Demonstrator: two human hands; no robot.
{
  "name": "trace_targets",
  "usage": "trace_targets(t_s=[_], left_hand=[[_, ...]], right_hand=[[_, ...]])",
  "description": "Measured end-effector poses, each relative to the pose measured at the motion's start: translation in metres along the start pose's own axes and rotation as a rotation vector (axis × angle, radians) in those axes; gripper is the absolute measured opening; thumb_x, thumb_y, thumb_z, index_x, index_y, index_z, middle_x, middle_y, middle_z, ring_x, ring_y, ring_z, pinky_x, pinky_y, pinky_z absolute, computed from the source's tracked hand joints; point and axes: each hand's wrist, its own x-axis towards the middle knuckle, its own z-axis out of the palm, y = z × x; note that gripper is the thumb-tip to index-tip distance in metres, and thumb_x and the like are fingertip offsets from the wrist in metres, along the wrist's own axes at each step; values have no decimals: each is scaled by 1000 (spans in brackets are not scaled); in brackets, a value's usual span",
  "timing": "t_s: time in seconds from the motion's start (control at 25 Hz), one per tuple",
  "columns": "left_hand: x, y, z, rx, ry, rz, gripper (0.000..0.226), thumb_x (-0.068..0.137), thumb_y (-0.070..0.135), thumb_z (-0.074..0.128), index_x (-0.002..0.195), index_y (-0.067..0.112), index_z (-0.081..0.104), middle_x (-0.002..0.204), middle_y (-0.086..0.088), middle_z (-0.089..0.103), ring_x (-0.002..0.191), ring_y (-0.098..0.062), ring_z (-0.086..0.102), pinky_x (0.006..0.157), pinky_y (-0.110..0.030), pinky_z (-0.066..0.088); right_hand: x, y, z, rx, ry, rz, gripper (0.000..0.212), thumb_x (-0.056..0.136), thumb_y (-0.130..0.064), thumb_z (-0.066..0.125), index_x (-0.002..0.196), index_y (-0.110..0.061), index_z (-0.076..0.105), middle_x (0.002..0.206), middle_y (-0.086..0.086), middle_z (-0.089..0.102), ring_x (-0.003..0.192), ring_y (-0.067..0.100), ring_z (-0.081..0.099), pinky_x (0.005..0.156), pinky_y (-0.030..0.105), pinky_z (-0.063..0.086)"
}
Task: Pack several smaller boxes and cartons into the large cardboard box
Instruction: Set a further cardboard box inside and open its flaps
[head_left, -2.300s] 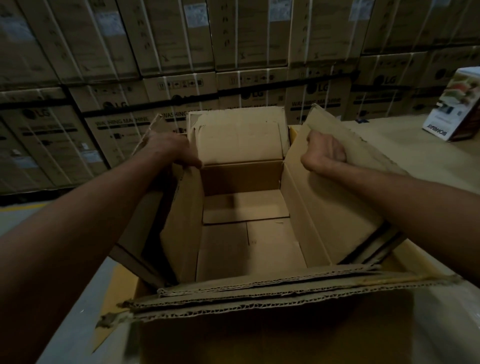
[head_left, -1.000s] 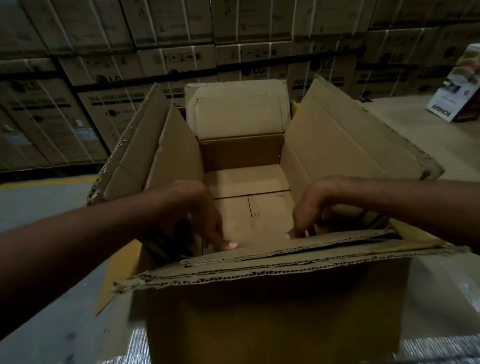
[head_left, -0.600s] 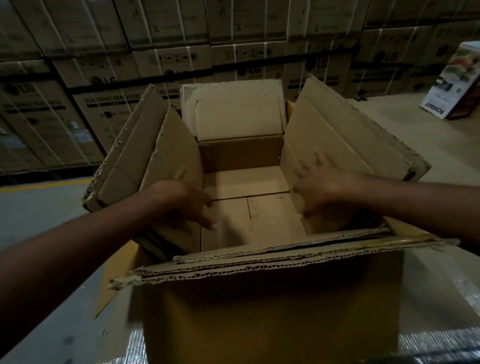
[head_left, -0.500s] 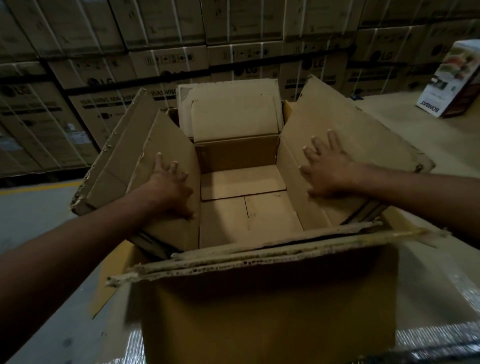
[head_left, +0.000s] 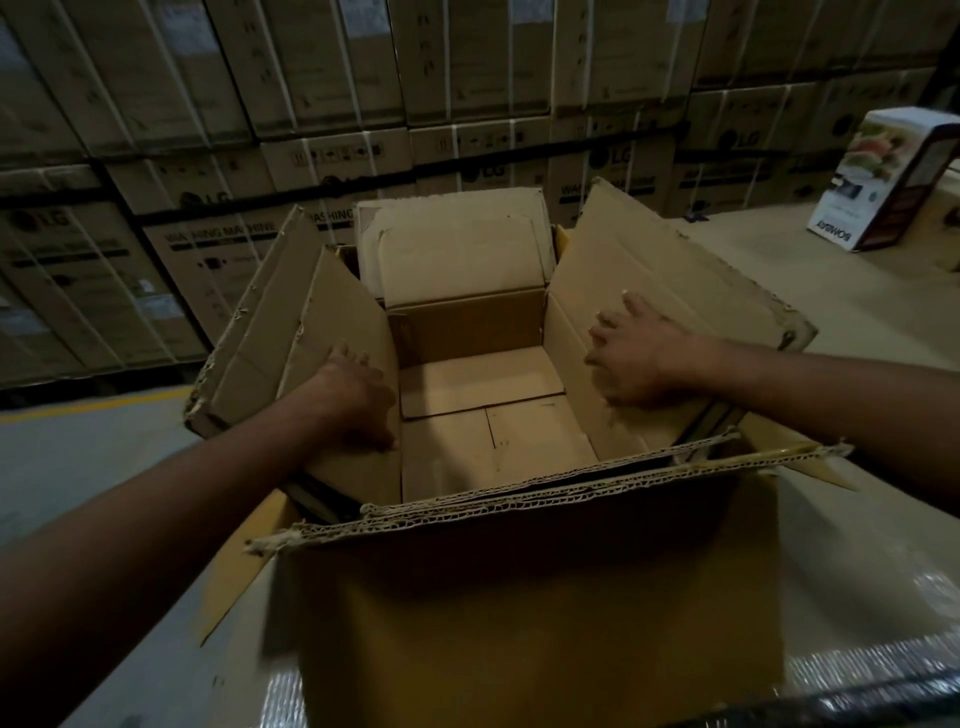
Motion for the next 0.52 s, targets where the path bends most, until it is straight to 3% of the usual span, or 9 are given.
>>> trace_targets(t_s=[0.16, 0.52], left_hand=[[-8, -10, -6, -261, 69, 61, 78, 87, 80, 48, 151, 37, 44, 161, 4, 39, 152, -22, 29, 123, -53, 15], [-38, -16, -38, -434, 258, 143, 73, 91, 74, 49, 152, 34, 42, 156, 5, 46, 144, -21, 41, 118, -47, 31]], right_hand=[[-5, 0, -28, 298, 98, -60, 60, 95, -60, 57, 147, -31, 51, 151, 0, 54, 141, 20, 46, 125, 48, 22], [-35, 1, -69, 253, 37, -42, 61, 91, -64, 61, 144, -34, 52, 146, -5, 57, 139, 19, 48, 123, 48, 26]])
